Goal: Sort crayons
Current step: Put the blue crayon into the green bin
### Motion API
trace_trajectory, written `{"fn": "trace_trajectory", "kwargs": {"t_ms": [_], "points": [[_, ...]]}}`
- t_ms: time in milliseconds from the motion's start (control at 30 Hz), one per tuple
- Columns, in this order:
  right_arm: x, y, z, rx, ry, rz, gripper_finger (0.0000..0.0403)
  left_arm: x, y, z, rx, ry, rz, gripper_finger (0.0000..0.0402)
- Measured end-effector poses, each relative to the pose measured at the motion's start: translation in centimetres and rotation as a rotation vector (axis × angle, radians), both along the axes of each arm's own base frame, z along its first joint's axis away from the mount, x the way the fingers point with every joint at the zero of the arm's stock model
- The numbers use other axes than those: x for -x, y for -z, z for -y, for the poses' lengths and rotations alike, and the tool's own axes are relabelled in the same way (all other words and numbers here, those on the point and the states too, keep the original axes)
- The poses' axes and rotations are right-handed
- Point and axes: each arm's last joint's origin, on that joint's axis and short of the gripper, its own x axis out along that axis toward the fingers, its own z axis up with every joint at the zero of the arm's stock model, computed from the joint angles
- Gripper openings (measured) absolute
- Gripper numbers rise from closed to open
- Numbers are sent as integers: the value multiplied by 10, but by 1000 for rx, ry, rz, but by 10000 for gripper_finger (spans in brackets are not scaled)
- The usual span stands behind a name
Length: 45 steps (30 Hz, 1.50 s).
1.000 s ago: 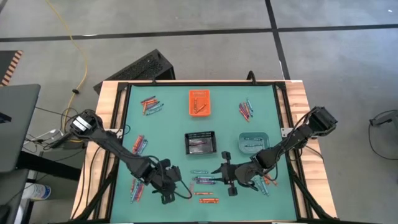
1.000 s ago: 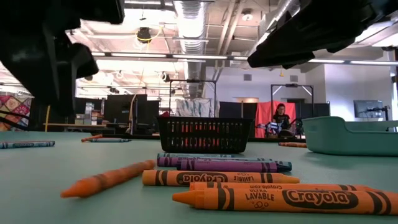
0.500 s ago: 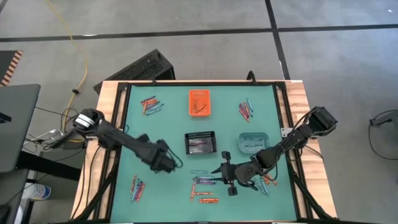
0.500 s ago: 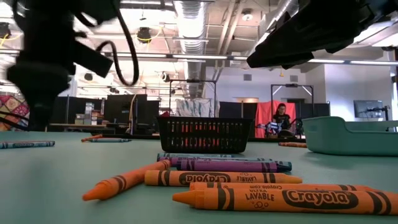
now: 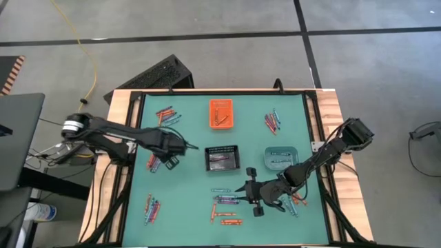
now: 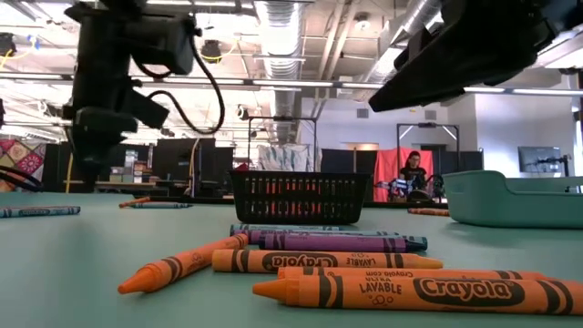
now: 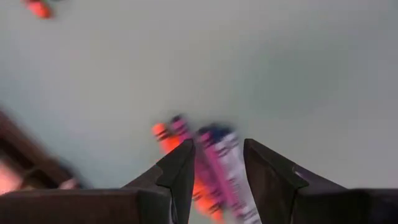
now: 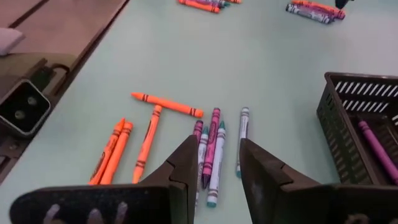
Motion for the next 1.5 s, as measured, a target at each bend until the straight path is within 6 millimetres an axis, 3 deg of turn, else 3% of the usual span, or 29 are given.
{"fn": "trace_trajectory", "kwargs": {"t_ms": [200,367,1100,1333,1500], "points": [[-1,1,3,7,10,-9,111,25,12,3,36,-58,22,126],[-3,1,7,-5,29,-10,111,33,27,8,45,-59,-12,125],[-4,1,8,-16,42,-12,111,19,28,14,122,3,133,125],[-4,1,8,-15,41,-12,111,3,24,31,210,149,297,125],[-4,1,8,-15,41,-12,111,3,23,46,221,237,320,125]]}}
